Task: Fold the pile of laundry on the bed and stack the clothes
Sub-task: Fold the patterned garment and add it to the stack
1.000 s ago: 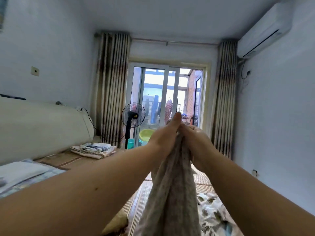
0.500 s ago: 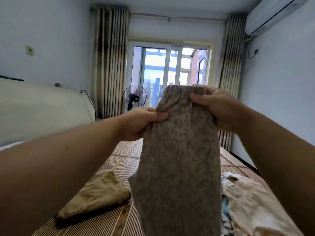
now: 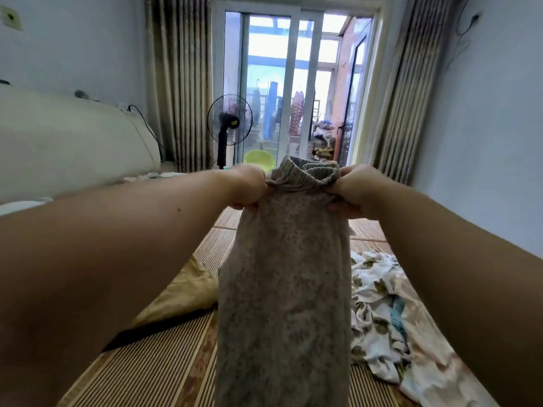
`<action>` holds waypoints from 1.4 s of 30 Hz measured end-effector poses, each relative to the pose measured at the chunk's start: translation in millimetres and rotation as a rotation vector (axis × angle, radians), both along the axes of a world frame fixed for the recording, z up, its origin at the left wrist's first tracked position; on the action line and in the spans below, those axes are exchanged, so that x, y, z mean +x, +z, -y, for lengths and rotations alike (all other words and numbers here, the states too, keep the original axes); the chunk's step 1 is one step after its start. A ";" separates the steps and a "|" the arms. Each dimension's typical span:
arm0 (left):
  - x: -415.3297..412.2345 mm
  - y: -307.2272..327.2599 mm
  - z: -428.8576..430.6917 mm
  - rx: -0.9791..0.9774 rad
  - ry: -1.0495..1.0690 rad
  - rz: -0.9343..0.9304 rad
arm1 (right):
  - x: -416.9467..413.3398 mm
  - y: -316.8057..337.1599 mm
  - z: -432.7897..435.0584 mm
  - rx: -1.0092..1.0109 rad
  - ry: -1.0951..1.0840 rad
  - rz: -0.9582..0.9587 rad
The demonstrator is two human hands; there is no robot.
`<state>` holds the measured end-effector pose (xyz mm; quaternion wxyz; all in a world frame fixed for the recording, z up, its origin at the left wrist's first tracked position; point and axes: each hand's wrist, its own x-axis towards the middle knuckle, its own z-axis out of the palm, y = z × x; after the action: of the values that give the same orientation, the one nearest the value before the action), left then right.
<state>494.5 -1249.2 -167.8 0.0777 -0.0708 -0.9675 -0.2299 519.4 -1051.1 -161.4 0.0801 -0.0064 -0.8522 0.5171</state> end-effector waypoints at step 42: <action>44.0 -278.4 55.4 0.516 -0.038 0.364 | 27.5 -271.5 1.0 -0.115 0.184 0.321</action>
<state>538.5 -1304.6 -446.2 -0.0859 -0.0246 -0.8737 -0.4782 546.9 -1052.1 -432.9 -0.1051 -0.0153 -0.8200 0.5624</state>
